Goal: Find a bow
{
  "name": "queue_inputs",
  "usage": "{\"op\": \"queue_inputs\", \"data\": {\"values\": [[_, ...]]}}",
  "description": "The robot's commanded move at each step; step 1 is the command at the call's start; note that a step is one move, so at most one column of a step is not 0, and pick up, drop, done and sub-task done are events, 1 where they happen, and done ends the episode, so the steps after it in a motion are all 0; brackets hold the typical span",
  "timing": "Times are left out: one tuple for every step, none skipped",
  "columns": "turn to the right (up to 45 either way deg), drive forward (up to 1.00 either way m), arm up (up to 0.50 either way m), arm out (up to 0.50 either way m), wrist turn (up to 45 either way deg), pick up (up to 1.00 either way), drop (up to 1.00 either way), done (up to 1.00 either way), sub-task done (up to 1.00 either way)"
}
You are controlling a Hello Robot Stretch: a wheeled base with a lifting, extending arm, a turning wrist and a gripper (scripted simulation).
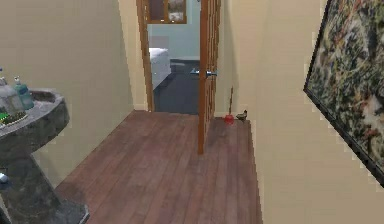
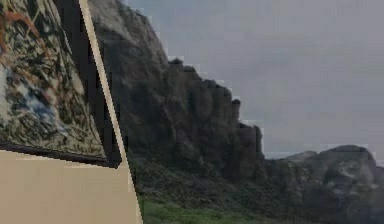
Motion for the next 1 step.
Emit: {"op": "queue_inputs", "data": {"values": [[-45.0, 0.00, 0.00, 0.00, 0.0, 0.00, 0.00, 0.00, 0.00]]}}
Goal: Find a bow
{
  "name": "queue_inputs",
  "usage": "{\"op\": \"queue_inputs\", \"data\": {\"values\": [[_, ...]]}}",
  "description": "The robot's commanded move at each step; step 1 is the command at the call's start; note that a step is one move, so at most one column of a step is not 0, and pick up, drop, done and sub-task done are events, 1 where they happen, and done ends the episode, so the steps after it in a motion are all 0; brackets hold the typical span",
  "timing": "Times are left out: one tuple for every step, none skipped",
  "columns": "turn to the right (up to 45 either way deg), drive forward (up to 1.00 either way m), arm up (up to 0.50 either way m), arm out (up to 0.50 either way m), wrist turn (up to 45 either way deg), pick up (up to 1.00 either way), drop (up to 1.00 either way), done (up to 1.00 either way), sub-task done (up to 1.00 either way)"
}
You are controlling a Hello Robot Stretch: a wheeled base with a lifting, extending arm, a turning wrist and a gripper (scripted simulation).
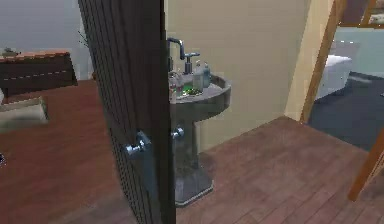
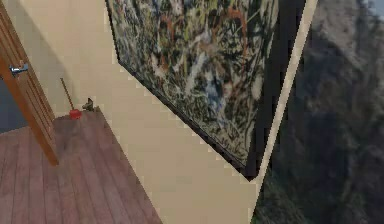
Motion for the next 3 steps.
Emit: {"op": "queue_inputs", "data": {"values": [[-45.0, 0.00, 0.00, 0.00, 0.0, 0.00, 0.00, 0.00, 0.00], [-9.0, 0.00, 0.00, 0.00, 0.0, 0.00, 0.00, 0.00, 0.00], [0.0, 0.80, 0.00, 0.00, 0.0, 0.00, 0.00, 0.00, 0.00]]}}
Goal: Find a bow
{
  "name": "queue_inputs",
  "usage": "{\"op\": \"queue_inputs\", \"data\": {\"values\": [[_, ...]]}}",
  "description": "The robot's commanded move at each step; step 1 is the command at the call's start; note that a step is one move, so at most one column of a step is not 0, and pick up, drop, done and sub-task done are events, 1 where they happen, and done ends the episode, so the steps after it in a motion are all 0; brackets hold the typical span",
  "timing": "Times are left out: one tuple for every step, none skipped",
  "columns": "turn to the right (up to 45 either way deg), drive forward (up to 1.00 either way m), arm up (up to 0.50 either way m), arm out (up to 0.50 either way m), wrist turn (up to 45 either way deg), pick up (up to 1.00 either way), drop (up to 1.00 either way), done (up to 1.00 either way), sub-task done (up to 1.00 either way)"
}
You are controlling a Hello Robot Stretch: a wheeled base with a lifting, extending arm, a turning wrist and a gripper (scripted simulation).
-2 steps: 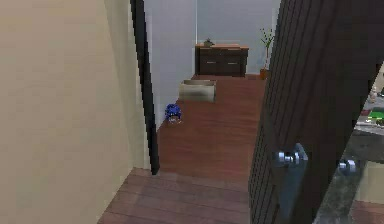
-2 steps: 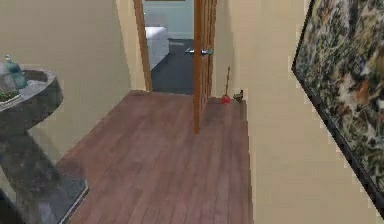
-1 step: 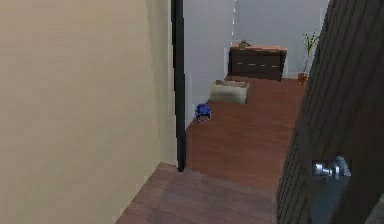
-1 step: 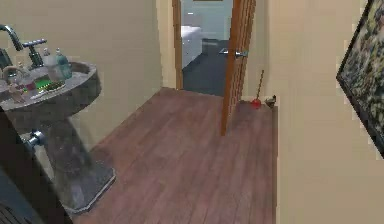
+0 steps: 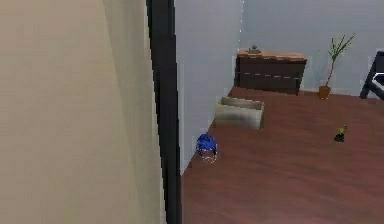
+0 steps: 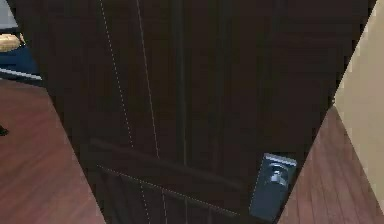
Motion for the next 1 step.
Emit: {"op": "queue_inputs", "data": {"values": [[39.0, 0.00, 0.00, 0.00, 0.0, 0.00, 0.00, 0.00, 0.00]]}}
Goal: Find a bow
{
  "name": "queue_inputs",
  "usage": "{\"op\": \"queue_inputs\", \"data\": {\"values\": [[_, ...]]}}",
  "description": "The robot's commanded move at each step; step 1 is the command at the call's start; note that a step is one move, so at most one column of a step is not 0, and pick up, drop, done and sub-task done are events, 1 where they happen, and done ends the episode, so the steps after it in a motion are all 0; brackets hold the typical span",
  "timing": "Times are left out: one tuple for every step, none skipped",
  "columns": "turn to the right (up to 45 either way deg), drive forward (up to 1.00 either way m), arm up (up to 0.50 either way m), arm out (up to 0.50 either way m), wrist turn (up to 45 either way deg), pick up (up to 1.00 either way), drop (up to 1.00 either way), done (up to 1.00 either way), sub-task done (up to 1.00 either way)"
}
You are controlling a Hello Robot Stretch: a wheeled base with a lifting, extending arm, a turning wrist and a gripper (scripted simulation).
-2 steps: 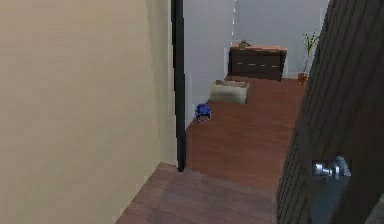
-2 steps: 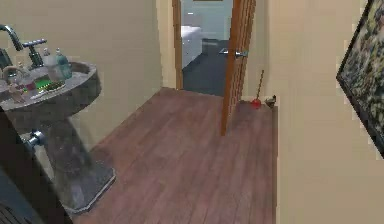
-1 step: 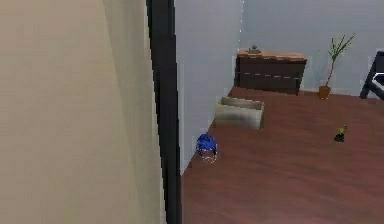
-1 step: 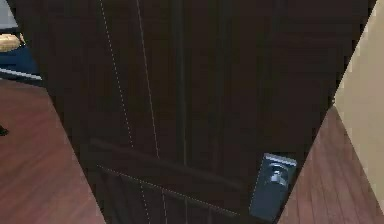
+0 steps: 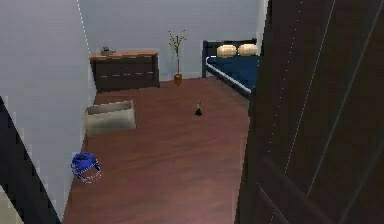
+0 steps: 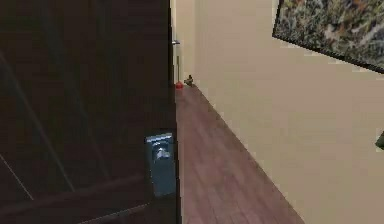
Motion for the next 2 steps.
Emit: {"op": "queue_inputs", "data": {"values": [[0.0, 0.80, 0.00, 0.00, 0.0, 0.00, 0.00, 0.00, 0.00], [18.0, 0.00, 0.00, 0.00, 0.0, 0.00, 0.00, 0.00, 0.00]]}}
